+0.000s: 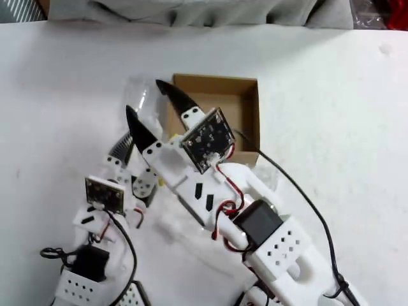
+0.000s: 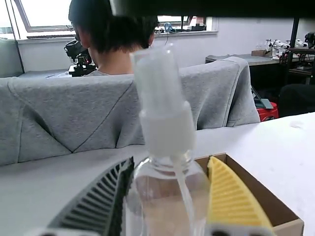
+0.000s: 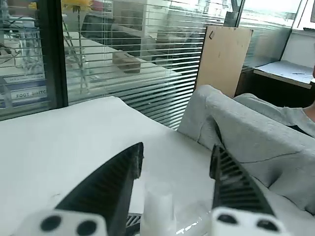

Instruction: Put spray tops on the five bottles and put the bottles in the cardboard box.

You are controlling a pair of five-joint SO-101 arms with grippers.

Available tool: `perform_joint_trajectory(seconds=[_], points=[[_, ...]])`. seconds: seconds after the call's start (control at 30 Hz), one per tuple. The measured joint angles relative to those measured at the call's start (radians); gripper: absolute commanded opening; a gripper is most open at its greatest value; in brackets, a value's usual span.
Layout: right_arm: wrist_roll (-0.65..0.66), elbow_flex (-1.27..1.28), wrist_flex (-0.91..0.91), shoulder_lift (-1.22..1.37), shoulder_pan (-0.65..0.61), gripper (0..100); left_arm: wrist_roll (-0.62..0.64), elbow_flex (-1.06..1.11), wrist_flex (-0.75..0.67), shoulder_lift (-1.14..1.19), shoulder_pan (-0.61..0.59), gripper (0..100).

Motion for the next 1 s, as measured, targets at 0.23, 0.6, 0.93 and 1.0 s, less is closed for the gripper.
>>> perform_joint_trajectory(seconds=[0.23, 0.6, 0.93, 1.0], points=[[0.000, 0.000, 0.005, -0.044, 0.003, 15.5, 0.000, 0.000, 0.000, 0.000, 0.000, 2], [-0.002, -0.037, 0.273, -0.158, 0.324, 15.4, 0.000, -0.005, 0.000, 0.000, 0.000, 2], [-0.002, 0.103, 0.549, -0.163, 0.675, 15.4, 0.077, -0.161, 0.000, 0.087, 0.000, 2], [-0.002, 0.189, 0.508, -0.163, 0.720, 15.4, 0.109, -0.221, -0.008, 0.189, 0.000, 2]])
